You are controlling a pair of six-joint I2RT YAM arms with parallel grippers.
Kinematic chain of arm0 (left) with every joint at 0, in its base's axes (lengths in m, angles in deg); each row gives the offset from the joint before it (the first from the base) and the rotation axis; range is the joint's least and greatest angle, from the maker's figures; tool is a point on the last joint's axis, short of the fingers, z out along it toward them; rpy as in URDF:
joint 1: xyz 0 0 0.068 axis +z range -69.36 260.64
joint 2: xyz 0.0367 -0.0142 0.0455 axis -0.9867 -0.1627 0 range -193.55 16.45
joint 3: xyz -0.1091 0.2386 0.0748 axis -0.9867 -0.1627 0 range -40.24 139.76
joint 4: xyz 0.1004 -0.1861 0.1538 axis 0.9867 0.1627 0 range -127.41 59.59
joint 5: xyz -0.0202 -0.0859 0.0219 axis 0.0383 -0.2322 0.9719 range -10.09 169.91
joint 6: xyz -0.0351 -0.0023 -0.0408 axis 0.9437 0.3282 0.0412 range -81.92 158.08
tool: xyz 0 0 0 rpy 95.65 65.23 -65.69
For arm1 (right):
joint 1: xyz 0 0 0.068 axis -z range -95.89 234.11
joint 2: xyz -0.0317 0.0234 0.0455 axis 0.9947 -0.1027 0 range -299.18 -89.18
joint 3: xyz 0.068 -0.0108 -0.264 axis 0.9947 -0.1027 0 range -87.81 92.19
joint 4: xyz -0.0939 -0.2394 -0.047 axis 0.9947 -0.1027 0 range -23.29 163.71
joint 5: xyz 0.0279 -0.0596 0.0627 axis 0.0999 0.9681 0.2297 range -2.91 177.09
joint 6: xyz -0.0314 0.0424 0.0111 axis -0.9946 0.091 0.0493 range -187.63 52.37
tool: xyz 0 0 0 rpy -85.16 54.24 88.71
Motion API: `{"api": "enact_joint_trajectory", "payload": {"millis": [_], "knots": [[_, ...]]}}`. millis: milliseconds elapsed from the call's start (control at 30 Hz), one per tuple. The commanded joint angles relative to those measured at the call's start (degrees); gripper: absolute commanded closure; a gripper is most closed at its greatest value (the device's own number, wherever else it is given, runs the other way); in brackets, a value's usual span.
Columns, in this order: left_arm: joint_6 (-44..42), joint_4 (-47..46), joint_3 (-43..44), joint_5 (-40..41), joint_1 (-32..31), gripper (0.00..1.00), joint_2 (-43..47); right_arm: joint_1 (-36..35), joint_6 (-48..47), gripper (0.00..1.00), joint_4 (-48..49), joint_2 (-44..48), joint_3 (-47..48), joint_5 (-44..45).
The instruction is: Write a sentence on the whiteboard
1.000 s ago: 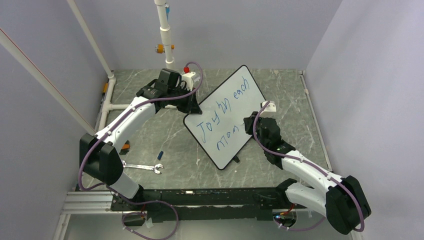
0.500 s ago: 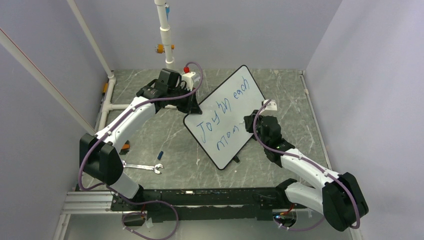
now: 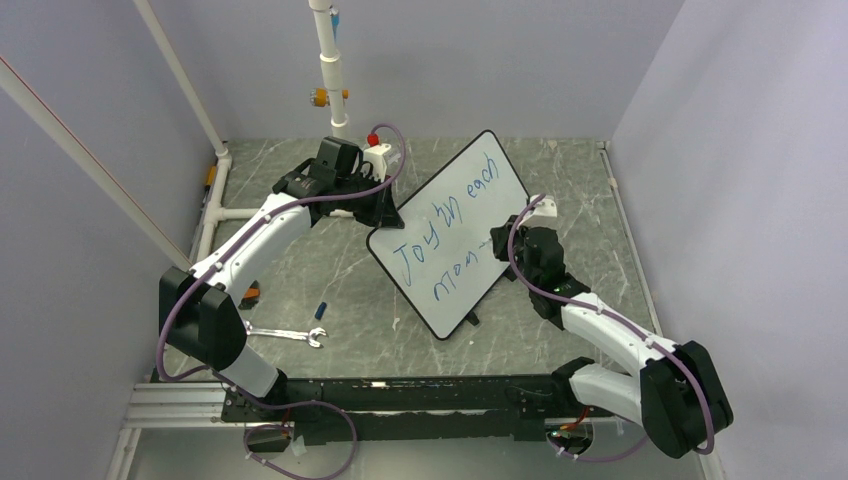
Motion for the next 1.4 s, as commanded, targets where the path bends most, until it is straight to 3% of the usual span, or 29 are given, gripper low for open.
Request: {"api": "enact_joint_trajectory", "payload": {"millis": [0,767,1367], "knots": [[-11.3,2.33,0.46,19.25,0.88,1.0,-1.13,-0.02,0.13,1.0,2.28,0.0,3.39,-2.53],[-11.21,2.25,0.37,19.31,0.89,1.0,-0.23,-0.01,3.25,1.0,-0.47,2.5,-2.88,-7.49],[-11.21,2.16,0.24,19.4,0.93,1.0,-0.13,0.12,0.93,1.0,-3.62,-0.59,-1.02,0.03]]}}
